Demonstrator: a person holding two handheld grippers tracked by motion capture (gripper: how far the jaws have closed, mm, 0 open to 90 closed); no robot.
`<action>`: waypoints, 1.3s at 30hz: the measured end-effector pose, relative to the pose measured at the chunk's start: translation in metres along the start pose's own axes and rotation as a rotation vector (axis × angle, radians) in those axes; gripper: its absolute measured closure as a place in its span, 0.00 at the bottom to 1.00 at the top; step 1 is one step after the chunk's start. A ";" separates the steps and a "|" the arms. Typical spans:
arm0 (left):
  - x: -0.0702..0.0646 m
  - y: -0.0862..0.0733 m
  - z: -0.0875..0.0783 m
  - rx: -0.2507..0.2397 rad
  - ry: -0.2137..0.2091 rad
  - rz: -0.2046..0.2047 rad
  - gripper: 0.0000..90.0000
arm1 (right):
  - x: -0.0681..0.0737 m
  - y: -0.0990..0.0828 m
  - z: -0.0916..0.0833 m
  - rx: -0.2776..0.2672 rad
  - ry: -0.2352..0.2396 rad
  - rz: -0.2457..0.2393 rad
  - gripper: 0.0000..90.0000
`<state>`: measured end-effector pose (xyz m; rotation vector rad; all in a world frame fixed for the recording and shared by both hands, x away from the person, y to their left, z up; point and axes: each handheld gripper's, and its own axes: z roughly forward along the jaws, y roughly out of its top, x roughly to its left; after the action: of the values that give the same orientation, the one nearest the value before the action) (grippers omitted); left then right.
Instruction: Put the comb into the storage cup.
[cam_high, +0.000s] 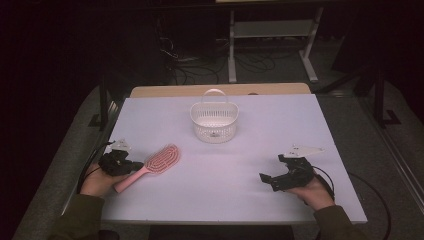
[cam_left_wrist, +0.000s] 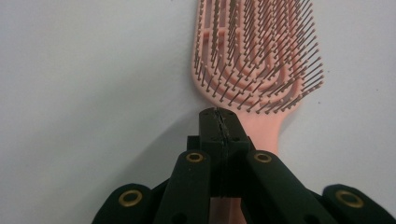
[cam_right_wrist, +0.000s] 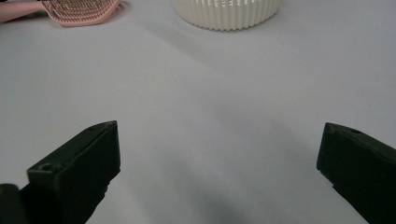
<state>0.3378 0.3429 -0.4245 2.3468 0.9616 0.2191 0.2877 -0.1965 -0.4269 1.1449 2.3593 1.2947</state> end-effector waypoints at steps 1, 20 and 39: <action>0.000 0.000 -0.001 -0.006 -0.001 -0.004 1.00 | 0.000 0.000 0.000 0.000 0.000 0.000 0.00; -0.027 0.022 -0.024 -0.210 -0.053 -0.018 0.68 | 0.000 0.000 0.000 0.000 -0.001 -0.005 0.00; -0.077 0.036 0.007 -0.285 -0.120 0.069 0.28 | 0.001 0.000 -0.001 -0.002 0.001 -0.005 0.00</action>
<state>0.3059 0.2669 -0.4039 2.1070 0.7395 0.2240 0.2865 -0.1963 -0.4262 1.1374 2.3592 1.2958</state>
